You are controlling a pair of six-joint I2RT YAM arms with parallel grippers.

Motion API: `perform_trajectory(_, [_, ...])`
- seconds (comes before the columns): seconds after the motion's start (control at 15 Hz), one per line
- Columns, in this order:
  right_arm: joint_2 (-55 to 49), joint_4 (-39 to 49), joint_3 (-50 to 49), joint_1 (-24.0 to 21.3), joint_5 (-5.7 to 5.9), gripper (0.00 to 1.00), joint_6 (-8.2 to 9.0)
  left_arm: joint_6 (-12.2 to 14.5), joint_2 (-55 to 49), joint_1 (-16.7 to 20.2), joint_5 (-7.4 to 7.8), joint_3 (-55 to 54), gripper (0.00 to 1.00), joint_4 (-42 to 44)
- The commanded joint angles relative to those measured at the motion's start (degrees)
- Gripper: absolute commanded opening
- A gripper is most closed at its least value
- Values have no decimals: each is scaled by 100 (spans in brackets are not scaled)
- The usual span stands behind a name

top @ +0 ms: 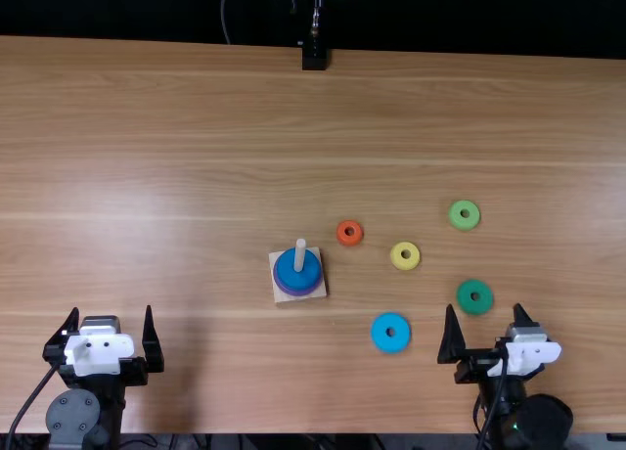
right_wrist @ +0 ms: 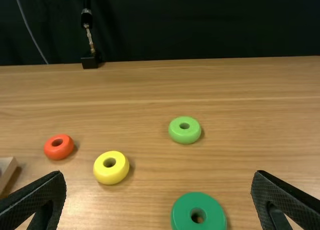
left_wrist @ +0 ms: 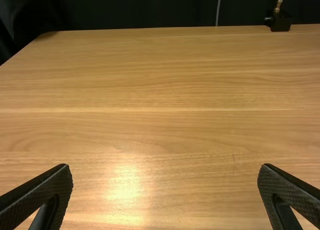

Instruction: Build the Hanoi tower: stack the rings onto the peg from bottom to top in this color order: purple, dark blue, light blue, dark green, light green, yellow, orange.

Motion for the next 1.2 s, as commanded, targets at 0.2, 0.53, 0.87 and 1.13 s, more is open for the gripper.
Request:
perform_trajectory(0.2, [463, 81, 1287, 579, 30, 100, 13, 22, -67, 46, -3, -593, 100, -459])
perform_trajectory(0.53, [3267, 92, 3036, 667, -181, 100, -18, 22, -67, 46, -3, -593, 100, -459])
perform_trajectory(0.87, [4673, -773, 3959, 1792, -213, 100, -18, 22, -67, 46, -3, -593, 100, -459])
perform_trajectory(1.13, [5824, -2208, 4328, 2152, -234, 100, 56, 22, -67, 46, -3, -593, 100, -459])
